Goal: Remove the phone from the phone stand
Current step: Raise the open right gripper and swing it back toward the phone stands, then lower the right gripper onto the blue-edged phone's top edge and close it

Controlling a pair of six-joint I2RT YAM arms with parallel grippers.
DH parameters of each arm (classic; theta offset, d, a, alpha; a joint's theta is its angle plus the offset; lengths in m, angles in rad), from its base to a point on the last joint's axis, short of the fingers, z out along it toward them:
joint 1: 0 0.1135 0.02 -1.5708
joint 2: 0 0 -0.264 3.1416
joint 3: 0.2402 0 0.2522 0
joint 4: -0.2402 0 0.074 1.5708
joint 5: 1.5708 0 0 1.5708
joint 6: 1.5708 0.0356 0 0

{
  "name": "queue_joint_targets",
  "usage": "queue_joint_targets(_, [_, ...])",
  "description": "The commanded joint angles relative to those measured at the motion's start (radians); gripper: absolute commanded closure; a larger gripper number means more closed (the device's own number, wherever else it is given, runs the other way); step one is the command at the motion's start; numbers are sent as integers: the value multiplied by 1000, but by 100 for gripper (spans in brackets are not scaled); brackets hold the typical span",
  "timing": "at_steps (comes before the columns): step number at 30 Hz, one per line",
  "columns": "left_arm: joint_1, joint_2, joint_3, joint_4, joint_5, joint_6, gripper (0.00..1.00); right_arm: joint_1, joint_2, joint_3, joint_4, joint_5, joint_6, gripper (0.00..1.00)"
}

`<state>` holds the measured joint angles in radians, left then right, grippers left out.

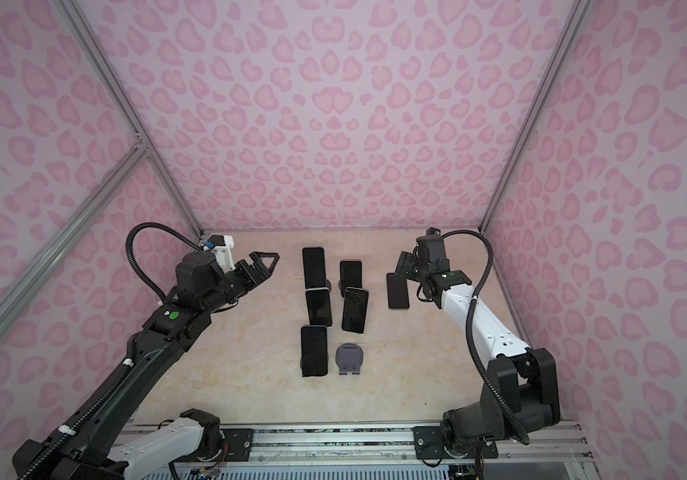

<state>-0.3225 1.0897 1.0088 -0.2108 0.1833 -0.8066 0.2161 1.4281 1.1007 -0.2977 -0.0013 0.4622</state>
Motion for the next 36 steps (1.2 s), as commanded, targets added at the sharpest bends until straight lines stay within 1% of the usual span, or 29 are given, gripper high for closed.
queue_joint_targets(1, [0,19,2,40,-17,25,2,2,-42,-57,47,17,40,20])
queue_joint_targets(3, [0,21,14,45,-31,31,2,5,-71,-82,72,19,52,20])
queue_joint_targets(6, [0,25,49,43,-38,56,2,5,-92,-75,67,10,65,21])
queue_joint_targets(10, [0,44,96,52,-43,84,3,17,-79,-25,-8,9,66,22])
queue_joint_targets(14, [0,67,112,62,-40,86,1,19,-106,-38,-62,44,72,22])
queue_joint_targets(17, [0,72,104,83,-23,95,1,20,-127,-43,-102,44,55,21])
queue_joint_targets(21, [1,95,108,71,-31,73,1,53,-159,-43,-177,73,29,19])
queue_joint_targets(25, [12,117,96,29,-63,10,1,108,-235,-98,-196,140,39,15])
queue_joint_targets(29, [25,74,37,21,-66,-28,0,202,-325,-145,-207,209,88,13])
queue_joint_targets(33, [37,-13,-18,-23,-70,-23,0,320,-387,-147,-255,297,148,12])
queue_joint_targets(36, [40,-65,-49,-24,-76,0,1,394,-418,-163,-248,346,193,12])
